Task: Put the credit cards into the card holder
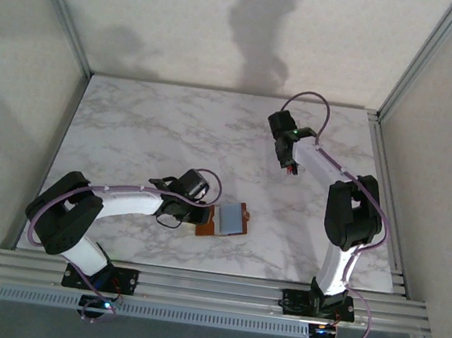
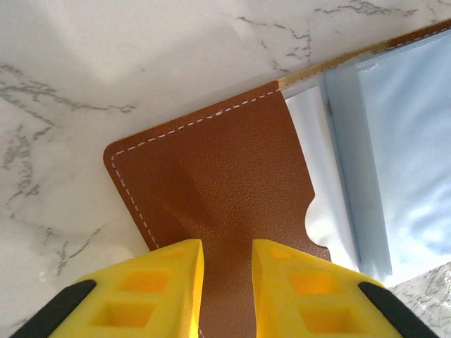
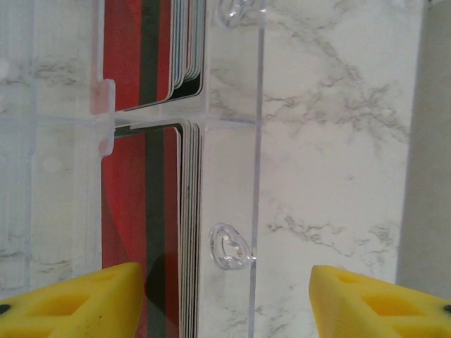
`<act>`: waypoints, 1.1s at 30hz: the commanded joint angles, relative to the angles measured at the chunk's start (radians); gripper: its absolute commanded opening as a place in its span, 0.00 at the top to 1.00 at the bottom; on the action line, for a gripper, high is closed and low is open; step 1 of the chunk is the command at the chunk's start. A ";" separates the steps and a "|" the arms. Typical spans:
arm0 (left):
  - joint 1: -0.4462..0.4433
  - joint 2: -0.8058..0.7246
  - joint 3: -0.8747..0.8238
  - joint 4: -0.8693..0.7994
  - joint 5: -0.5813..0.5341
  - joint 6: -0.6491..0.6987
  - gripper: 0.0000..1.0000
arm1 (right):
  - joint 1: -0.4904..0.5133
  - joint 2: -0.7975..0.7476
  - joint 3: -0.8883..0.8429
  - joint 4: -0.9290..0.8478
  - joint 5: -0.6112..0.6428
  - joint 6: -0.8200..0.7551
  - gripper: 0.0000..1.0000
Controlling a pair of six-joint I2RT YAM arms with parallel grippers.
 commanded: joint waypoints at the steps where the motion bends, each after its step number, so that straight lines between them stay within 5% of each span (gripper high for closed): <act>1: -0.017 0.023 -0.023 0.001 -0.011 0.008 0.75 | 0.012 -0.023 -0.015 -0.001 0.102 0.020 0.43; 9: -0.027 0.056 -0.010 -0.011 -0.019 0.021 0.75 | 0.019 0.011 0.010 -0.038 0.114 0.017 0.79; 18: -0.045 0.091 -0.009 -0.017 -0.028 0.033 0.75 | 0.023 0.015 0.027 -0.094 0.092 0.051 1.00; 33: -0.056 0.103 -0.005 -0.030 -0.032 0.039 0.75 | 0.007 -0.013 0.102 -0.197 -0.127 0.113 1.00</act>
